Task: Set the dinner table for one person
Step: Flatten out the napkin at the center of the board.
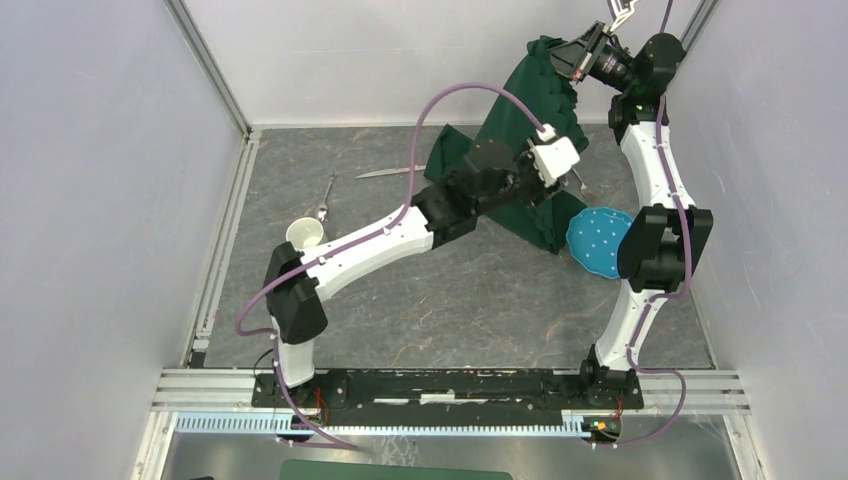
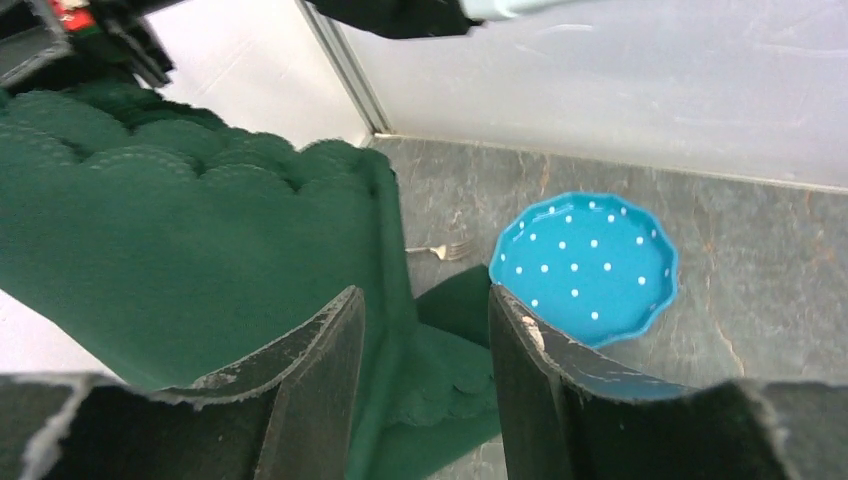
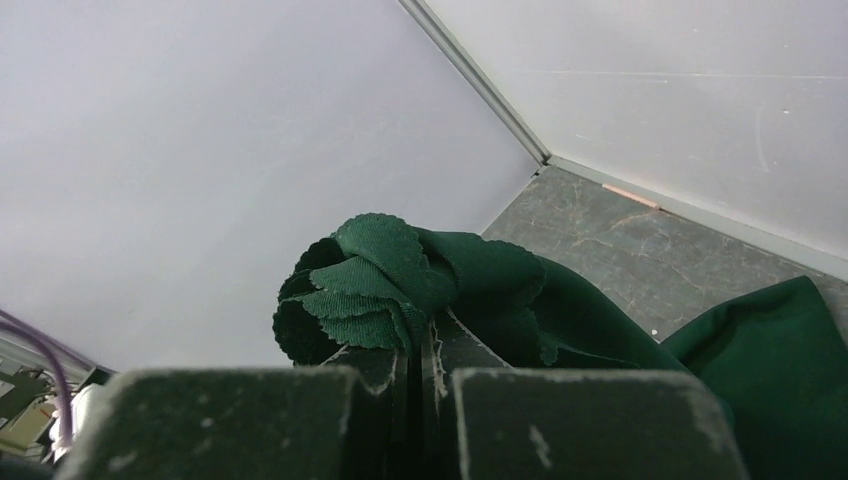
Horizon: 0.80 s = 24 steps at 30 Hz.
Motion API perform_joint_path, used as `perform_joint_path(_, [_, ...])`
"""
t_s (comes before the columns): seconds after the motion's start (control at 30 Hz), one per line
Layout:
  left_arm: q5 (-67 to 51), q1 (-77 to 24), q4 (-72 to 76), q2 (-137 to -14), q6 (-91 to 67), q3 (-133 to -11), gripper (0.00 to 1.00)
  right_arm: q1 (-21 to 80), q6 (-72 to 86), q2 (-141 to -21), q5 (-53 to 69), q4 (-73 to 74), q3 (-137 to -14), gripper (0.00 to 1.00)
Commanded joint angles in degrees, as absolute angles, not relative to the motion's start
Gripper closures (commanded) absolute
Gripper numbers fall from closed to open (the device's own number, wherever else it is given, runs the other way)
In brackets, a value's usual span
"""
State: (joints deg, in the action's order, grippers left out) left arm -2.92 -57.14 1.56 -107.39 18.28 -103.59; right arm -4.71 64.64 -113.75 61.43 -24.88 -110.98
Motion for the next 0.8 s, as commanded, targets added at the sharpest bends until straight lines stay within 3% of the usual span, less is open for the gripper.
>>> perform_joint_path(0.0, [5.7, -59.0, -1.4, -105.9, 26.9, -106.2, 0.44, -5.2, 64.5, -111.1, 61.1, -30.6, -111.0, 1.00])
perform_joint_path(0.37, [24.0, -62.5, 6.0, -111.3, 41.2, -102.8, 0.37, -5.7, 65.9, -108.4, 61.2, -34.1, -107.4, 1.00])
perform_joint_path(0.77, [21.9, -64.1, 6.9, -114.0, 39.0, -103.9, 0.36, -5.9, 67.1, -107.9, 61.6, -35.4, -107.1, 1.00])
